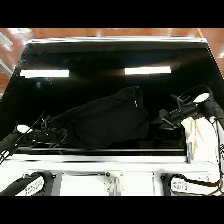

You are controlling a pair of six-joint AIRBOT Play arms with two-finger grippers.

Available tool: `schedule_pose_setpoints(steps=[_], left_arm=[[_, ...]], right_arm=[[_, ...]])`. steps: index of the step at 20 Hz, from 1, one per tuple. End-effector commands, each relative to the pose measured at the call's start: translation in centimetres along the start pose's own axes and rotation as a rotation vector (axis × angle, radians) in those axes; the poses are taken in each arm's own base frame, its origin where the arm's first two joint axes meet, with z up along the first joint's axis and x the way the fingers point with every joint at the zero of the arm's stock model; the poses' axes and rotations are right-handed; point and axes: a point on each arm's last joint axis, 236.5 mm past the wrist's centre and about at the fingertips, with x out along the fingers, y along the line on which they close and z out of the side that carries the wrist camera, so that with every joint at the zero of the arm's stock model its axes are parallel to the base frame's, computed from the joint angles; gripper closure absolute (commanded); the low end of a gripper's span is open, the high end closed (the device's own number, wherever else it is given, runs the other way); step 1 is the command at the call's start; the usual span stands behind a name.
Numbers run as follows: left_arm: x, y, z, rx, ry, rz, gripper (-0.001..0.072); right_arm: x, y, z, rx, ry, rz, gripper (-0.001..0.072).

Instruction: Fold the shirts.

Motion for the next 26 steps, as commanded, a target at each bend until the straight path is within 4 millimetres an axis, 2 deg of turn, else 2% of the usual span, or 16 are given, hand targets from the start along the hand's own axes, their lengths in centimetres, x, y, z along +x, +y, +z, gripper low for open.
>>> schedule_pose_setpoints(steps=[1, 5, 6, 7, 8, 9, 12, 14, 15, 17, 18, 20, 21, 22, 24, 26], left_arm=[[-0.3, -0.9, 1.0, 0.017, -0.034, -0.025, 0.0660], [-1.2, -2.0, 2.3, 0.068, -0.074, -0.034, 0.0660], [-1.5, -2.4, 3.0, 0.076, -0.094, -0.036, 0.0660], [-1.9, -2.7, 3.5, 0.086, -0.109, -0.038, 0.0660], [-2.1, -3.1, 3.9, 0.095, -0.120, -0.041, 0.0660], [-2.4, -3.3, 4.2, 0.103, -0.128, -0.043, 0.0660], [-4.2, -5.5, 5.6, 0.164, -0.172, -0.064, 0.0663], [-8.5, -9.9, 7.3, 0.285, -0.276, -0.103, 0.0664], [-12.2, -13.2, 8.1, 0.380, -0.363, -0.126, 0.0664], [-21.7, -21.0, 8.1, 0.571, -0.586, -0.181, 0.0663], [-27.3, -25.2, 6.8, 0.682, -0.725, -0.212, 0.0663], [-38.1, -32.3, 2.2, 0.853, -0.998, -0.285, 0.0663], [-42.7, -35.0, -0.7, 0.901, -1.117, -0.337, 0.0662], [-46.0, -36.8, -3.5, 0.942, -1.194, -0.378, 0.0663], [-50.3, -39.0, -8.2, 0.999, -1.290, -0.442, 0.0663], [-52.0, -39.7, -11.1, 1.036, -1.332, -0.469, 0.0662]], right_arm=[[4.2, 0.4, -0.5, -0.049, -0.005, -0.039, 0.0031], [6.7, 1.7, 0.4, -0.049, -0.026, -0.074, 0.0034], [7.3, 2.1, 0.4, -0.039, -0.020, -0.069, 0.0085], [8.0, 2.5, 0.1, -0.038, -0.003, -0.060, 0.0249], [8.5, 2.9, -0.1, -0.043, 0.007, -0.053, 0.0530], [8.6, 3.5, -0.1, -0.043, 0.007, -0.041, 0.0652], [6.3, 6.8, 0.8, -0.126, -0.074, 0.042, 0.0652], [0.5, 11.3, 3.0, -0.299, -0.257, 0.095, 0.0652], [-4.0, 14.3, 4.2, -0.410, -0.389, 0.111, 0.0652], [-15.6, 20.7, 5.3, -0.578, -0.727, 0.105, 0.0651], [-21.8, 23.9, 4.4, -0.647, -0.908, 0.097, 0.0652], [-33.9, 30.1, -0.2, -0.731, -1.260, 0.126, 0.0652], [-38.8, 32.7, -3.7, -0.789, -1.406, 0.133, 0.0652], [-42.4, 34.6, -7.1, -0.845, -1.518, 0.128, 0.0652], [-47.3, 37.2, -13.1, -0.921, -1.682, 0.104, 0.0651], [-49.8, 37.8, -17.4, -0.928, -1.771, 0.070, 0.0652]])
